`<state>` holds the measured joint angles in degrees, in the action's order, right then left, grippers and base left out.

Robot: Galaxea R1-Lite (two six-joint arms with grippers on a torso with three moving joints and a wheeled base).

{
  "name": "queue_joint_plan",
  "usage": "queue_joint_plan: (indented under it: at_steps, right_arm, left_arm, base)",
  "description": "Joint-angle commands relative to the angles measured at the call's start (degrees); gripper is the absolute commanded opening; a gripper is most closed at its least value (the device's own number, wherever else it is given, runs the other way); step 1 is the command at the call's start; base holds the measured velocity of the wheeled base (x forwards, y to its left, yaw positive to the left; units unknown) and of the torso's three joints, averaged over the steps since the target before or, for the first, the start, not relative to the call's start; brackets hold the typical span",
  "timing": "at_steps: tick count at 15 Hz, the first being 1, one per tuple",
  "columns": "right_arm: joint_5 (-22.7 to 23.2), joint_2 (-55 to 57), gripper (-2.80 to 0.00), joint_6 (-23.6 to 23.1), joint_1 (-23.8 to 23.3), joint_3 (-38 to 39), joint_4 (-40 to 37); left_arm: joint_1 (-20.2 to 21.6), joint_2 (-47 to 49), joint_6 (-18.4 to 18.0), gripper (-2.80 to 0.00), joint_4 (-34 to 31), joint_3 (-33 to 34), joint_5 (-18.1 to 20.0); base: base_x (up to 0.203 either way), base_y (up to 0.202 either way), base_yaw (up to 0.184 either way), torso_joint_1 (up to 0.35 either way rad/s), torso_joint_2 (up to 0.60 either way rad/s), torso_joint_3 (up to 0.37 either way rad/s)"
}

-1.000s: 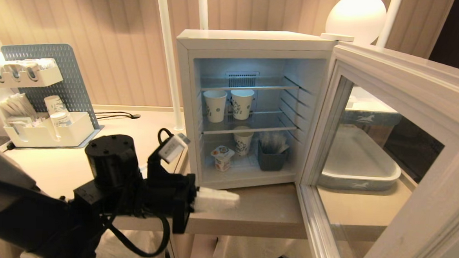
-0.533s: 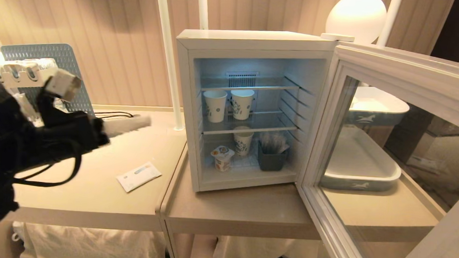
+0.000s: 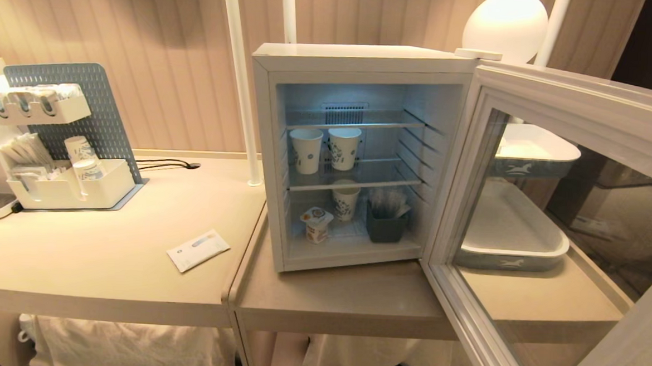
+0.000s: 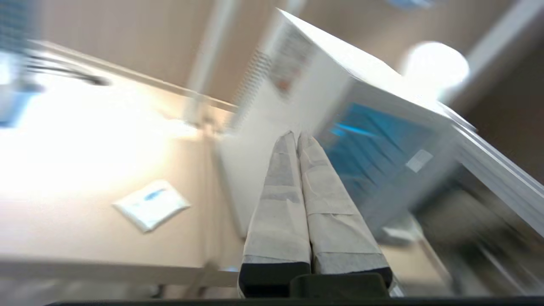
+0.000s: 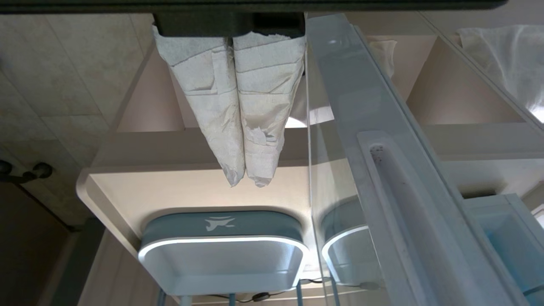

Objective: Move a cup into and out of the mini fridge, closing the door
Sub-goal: Take the yoghurt out of the freezer

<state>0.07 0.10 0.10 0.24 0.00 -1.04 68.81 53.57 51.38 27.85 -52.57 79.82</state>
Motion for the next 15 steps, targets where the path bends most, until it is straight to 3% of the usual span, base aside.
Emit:
queue_joint_plan:
  at_steps: [1, 2, 3, 4, 5, 6, 9, 10, 13, 15]
  right_arm:
    - [0.01, 0.08, -2.8, -0.01, 0.02, 0.0, 0.07]
    - [0.01, 0.08, -2.8, -0.09, 0.02, 0.0, -0.02]
    - [0.01, 0.08, -2.8, -0.01, 0.02, 0.0, -0.02]
    - [0.01, 0.08, -2.8, -0.04, -0.01, 0.0, -0.02]
    - [0.01, 0.08, -2.8, -0.03, 0.02, 0.0, 0.07]
    - [0.01, 0.08, -2.8, -0.01, 0.02, 0.0, -0.02]
    - [0.01, 0.08, -2.8, -0.1, 0.02, 0.0, -0.02]
    - [0.01, 0.08, -2.8, -0.09, 0.02, 0.0, -0.02]
    - [0.01, 0.08, -2.8, -0.01, 0.02, 0.0, -0.02]
    - [0.01, 0.08, -2.8, -0.01, 0.02, 0.0, -0.02]
  left_arm:
    - [15.57, -7.02, 1.95, -2.8, -6.84, -5.2, 3.05]
    - [19.26, -7.06, 5.34, -2.8, -8.99, -9.94, 4.65]
    - [20.49, -6.72, 11.5, -2.8, -10.48, -15.38, 5.8]
    - [19.44, -6.27, 19.98, -2.8, -11.27, -19.22, 6.5]
    - [16.26, -5.82, 24.75, -2.8, -11.77, -21.91, 6.83]
    - [10.59, -5.5, 27.92, -2.8, -12.34, -24.46, 7.04]
    - [-15.06, -7.64, 35.49, -2.8, -13.64, -32.72, 7.44]
    - [-21.35, -11.28, 37.43, -2.8, -13.89, -34.65, 7.55]
    - [-34.04, -27.03, 41.07, -2.8, -14.6, -36.1, 7.73]
    - [-39.31, -35.08, 42.87, -2.8, -15.22, -37.42, 7.8]
  base:
    - [0.0, 0.0, 0.0, 0.0, 0.0, 0.0]
    - [0.0, 0.0, 0.0, 0.0, 0.0, 0.0]
    - [0.0, 0.0, 0.0, 0.0, 0.0, 0.0]
    - [0.0, 0.0, 0.0, 0.0, 0.0, 0.0]
    - [0.0, 0.0, 0.0, 0.0, 0.0, 0.0]
    - [0.0, 0.0, 0.0, 0.0, 0.0, 0.0]
    - [0.0, 0.0, 0.0, 0.0, 0.0, 0.0]
    - [0.0, 0.0, 0.0, 0.0, 0.0, 0.0]
    - [0.0, 0.0, 0.0, 0.0, 0.0, 0.0]
    - [0.0, 0.0, 0.0, 0.0, 0.0, 0.0]
